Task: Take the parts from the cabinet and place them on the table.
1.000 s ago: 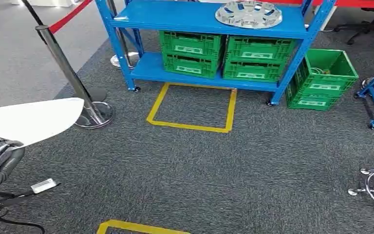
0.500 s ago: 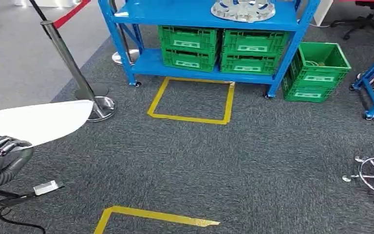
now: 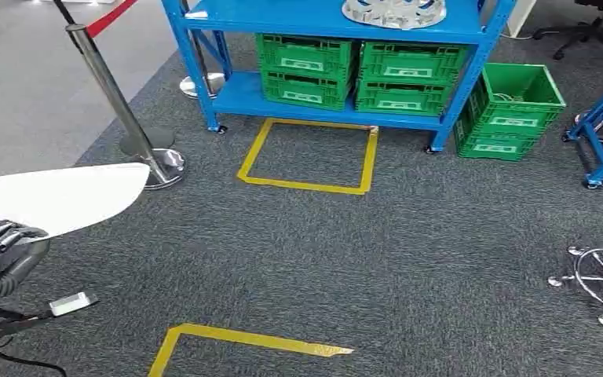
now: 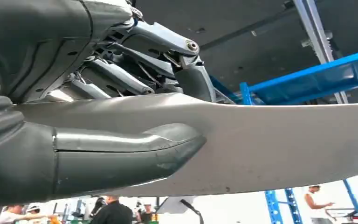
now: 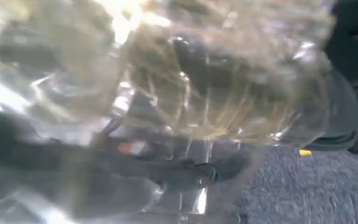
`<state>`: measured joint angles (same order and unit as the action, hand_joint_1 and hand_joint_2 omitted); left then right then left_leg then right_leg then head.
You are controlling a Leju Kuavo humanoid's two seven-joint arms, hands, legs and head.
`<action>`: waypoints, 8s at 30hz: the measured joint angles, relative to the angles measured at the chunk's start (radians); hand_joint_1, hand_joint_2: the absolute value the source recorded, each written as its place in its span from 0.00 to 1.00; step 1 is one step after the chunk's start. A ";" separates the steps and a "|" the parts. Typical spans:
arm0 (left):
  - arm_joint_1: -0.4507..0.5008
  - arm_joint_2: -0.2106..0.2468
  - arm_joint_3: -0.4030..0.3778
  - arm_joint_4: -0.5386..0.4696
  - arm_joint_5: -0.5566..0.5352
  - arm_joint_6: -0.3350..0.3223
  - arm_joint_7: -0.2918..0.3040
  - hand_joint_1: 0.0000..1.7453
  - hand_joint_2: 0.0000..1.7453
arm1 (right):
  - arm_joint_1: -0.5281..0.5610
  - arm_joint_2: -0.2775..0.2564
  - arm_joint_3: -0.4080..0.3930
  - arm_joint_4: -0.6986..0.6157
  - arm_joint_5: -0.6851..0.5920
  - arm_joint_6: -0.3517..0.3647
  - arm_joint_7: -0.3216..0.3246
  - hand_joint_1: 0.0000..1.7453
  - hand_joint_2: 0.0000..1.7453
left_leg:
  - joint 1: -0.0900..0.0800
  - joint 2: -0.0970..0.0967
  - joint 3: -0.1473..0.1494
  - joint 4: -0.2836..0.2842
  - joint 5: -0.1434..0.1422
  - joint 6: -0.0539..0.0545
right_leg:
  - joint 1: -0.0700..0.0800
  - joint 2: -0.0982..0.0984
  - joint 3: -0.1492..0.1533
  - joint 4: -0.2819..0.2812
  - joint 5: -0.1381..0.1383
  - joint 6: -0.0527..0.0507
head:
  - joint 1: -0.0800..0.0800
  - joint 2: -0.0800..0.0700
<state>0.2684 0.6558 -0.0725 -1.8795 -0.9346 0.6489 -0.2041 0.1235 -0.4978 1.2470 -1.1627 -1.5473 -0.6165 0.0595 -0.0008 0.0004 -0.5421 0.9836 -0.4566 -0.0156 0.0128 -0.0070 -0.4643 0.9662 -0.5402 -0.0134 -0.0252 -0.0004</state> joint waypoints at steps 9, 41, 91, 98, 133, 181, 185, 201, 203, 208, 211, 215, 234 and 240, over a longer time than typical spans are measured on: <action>-0.007 0.000 -0.019 0.004 0.019 0.000 -0.003 1.00 1.00 | -0.001 0.000 0.005 0.002 0.000 0.000 0.000 0.00 0.00 | -0.007 0.000 -0.001 0.002 0.000 0.017 | -0.007 0.001 -0.011 -0.004 0.006 0.013 | -0.002 0.000; 0.006 0.014 -0.035 0.008 -0.001 0.000 0.049 1.00 1.00 | -0.047 -0.003 0.081 0.018 0.001 -0.039 0.002 0.00 0.00 | 0.024 -0.071 -0.013 -0.012 0.026 0.007 | -0.048 0.083 -0.026 0.016 0.007 0.087 | 0.002 0.000; -0.010 0.013 -0.074 0.020 0.106 -0.002 0.079 1.00 1.00 | -0.053 -0.014 0.100 0.012 0.000 -0.024 -0.009 0.00 0.00 | 0.011 0.025 -0.041 0.033 -0.004 0.011 | -0.010 -0.124 -0.004 0.008 -0.005 0.042 | -0.007 -0.001; -0.014 0.004 -0.080 0.019 0.120 -0.003 0.074 1.00 1.00 | -0.050 -0.014 0.101 0.011 0.000 -0.026 -0.009 0.00 0.00 | 0.003 -0.045 -0.035 0.027 -0.002 0.041 | -0.014 0.006 -0.200 0.348 -0.131 0.042 | -0.003 0.000; -0.036 -0.010 -0.095 0.015 0.172 -0.027 0.061 1.00 1.00 | -0.052 -0.015 0.101 0.011 0.000 -0.007 -0.006 0.00 0.00 | 0.002 -0.081 -0.034 0.027 -0.002 0.038 | -0.018 0.099 -0.085 0.050 0.033 0.026 | 0.001 0.000; -0.040 -0.028 -0.103 0.003 0.362 -0.104 -0.018 1.00 1.00 | -0.034 -0.033 0.092 -0.027 0.000 -0.039 -0.026 0.00 0.00 | 0.012 -0.009 -0.083 0.158 -0.034 -0.003 | -0.013 -0.006 -0.059 0.023 0.037 0.006 | -0.007 0.000; -0.041 -0.032 -0.101 0.002 0.422 -0.136 -0.047 1.00 1.00 | -0.035 -0.036 0.089 -0.035 0.000 -0.042 -0.027 0.00 0.00 | 0.006 -0.003 -0.015 0.015 -0.014 0.010 | -0.006 -0.011 -0.066 0.031 0.031 0.018 | -0.004 0.000; -0.042 -0.042 -0.101 0.002 0.442 -0.182 -0.051 1.00 1.00 | -0.035 -0.047 0.089 -0.051 0.000 -0.045 -0.026 0.00 0.00 | -0.002 -0.004 -0.014 0.016 -0.017 0.016 | -0.013 -0.010 -0.060 0.019 0.036 0.026 | -0.005 0.000; -0.042 -0.043 -0.101 0.002 0.443 -0.182 -0.051 1.00 1.00 | -0.035 -0.047 0.089 -0.052 0.000 -0.045 -0.027 0.00 0.00 | -0.002 -0.004 -0.014 0.016 -0.017 0.016 | -0.013 -0.010 -0.060 0.019 0.036 0.026 | -0.005 0.000; -0.043 -0.044 -0.100 0.002 0.464 -0.197 -0.059 1.00 1.00 | -0.035 -0.049 0.089 -0.056 0.000 -0.048 -0.026 0.00 0.00 | -0.001 -0.004 -0.013 0.016 -0.017 0.017 | -0.012 -0.010 -0.060 0.020 0.036 0.026 | -0.005 0.000; -0.042 -0.049 -0.100 0.002 0.469 -0.207 -0.059 1.00 1.00 | -0.036 -0.049 0.089 -0.056 0.000 -0.044 -0.026 0.00 0.00 | 0.000 -0.004 -0.013 0.016 -0.017 0.017 | -0.011 -0.010 -0.060 0.020 0.036 0.026 | -0.005 0.000; -0.042 -0.054 -0.099 0.002 0.469 -0.213 -0.058 1.00 1.00 | -0.036 -0.049 0.089 -0.056 0.000 -0.042 -0.026 0.00 0.00 | 0.000 -0.004 -0.013 0.016 -0.017 0.017 | -0.011 -0.010 -0.060 0.020 0.036 0.026 | -0.005 0.000; -0.024 -0.079 -0.093 0.003 0.480 -0.203 -0.014 1.00 1.00 | -0.035 -0.055 0.089 -0.072 0.000 -0.055 -0.026 0.00 0.00 | 0.002 -0.006 0.013 -0.011 -0.018 0.053 | -0.019 -0.001 -0.087 0.089 0.015 0.058 | 0.000 -0.001; -0.015 -0.086 -0.094 0.004 0.480 -0.198 -0.012 1.00 1.00 | -0.033 -0.058 0.090 -0.073 0.000 -0.055 -0.025 0.00 0.00 | 0.008 -0.009 0.021 -0.008 -0.028 0.044 | -0.029 0.005 -0.192 0.244 -0.025 0.074 | 0.004 0.000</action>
<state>0.2536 0.5695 -0.1663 -1.8753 -0.4551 0.4505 -0.2163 0.0909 -0.5554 1.3371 -1.2356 -1.5469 -0.6718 0.0347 0.0071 -0.0090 -0.5211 0.9755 -0.4849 0.0281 -0.0161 -0.0021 -0.6564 1.2098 -0.5654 0.0604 -0.0214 -0.0008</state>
